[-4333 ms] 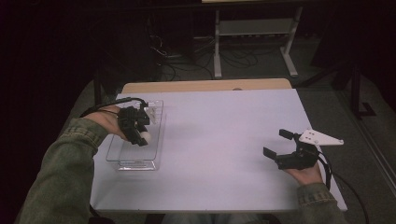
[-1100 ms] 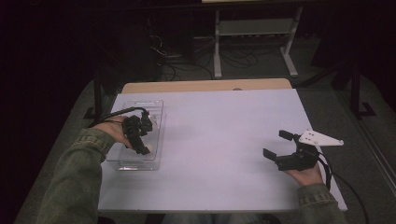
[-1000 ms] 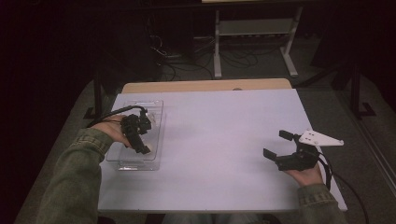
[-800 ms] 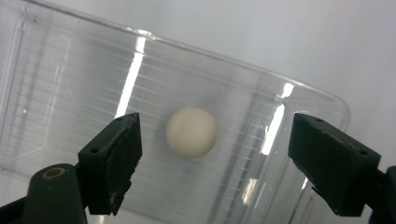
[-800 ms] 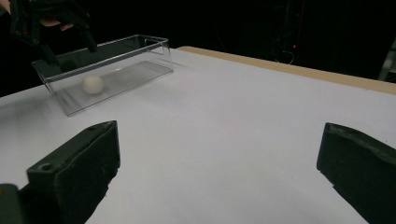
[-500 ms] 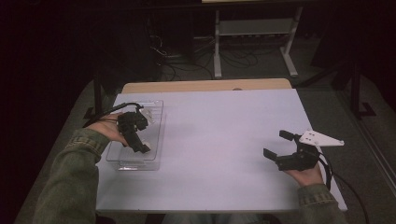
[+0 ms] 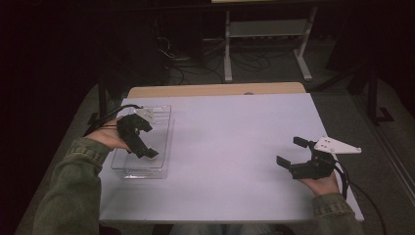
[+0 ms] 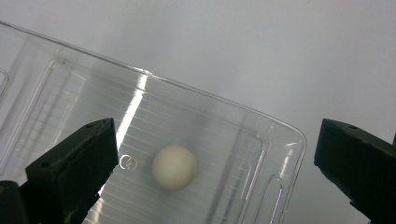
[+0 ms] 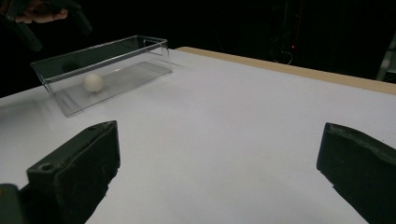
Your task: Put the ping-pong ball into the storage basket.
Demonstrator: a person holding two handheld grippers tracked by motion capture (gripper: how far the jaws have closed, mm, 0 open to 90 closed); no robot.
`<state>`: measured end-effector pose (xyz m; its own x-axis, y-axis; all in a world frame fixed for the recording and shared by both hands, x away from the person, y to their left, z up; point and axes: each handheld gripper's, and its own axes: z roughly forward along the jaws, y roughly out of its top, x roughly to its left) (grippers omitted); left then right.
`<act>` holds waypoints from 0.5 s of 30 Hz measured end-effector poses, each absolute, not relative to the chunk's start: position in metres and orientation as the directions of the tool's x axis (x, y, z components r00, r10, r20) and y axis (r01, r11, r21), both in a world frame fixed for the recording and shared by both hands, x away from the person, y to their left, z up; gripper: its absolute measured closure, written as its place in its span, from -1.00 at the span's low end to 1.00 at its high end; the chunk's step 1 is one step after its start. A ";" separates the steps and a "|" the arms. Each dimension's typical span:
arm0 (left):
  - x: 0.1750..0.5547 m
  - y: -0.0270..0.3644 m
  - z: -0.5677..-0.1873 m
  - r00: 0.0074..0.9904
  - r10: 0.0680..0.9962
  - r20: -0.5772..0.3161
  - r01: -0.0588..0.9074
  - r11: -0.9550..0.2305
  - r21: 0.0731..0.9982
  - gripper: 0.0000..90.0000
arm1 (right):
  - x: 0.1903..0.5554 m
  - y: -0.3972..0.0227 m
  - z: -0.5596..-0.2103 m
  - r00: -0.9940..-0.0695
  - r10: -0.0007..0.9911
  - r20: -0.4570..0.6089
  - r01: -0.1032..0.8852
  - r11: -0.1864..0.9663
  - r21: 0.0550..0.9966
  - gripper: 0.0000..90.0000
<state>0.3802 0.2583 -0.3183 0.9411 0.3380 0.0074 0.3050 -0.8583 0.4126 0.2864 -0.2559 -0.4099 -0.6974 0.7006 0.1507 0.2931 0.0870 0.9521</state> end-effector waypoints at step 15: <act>0.366 0.275 -0.318 0.923 0.385 0.019 0.314 -0.778 0.544 -1.00 | 0.286 -0.256 -0.410 -0.697 0.701 0.151 0.293 0.086 0.952 -1.00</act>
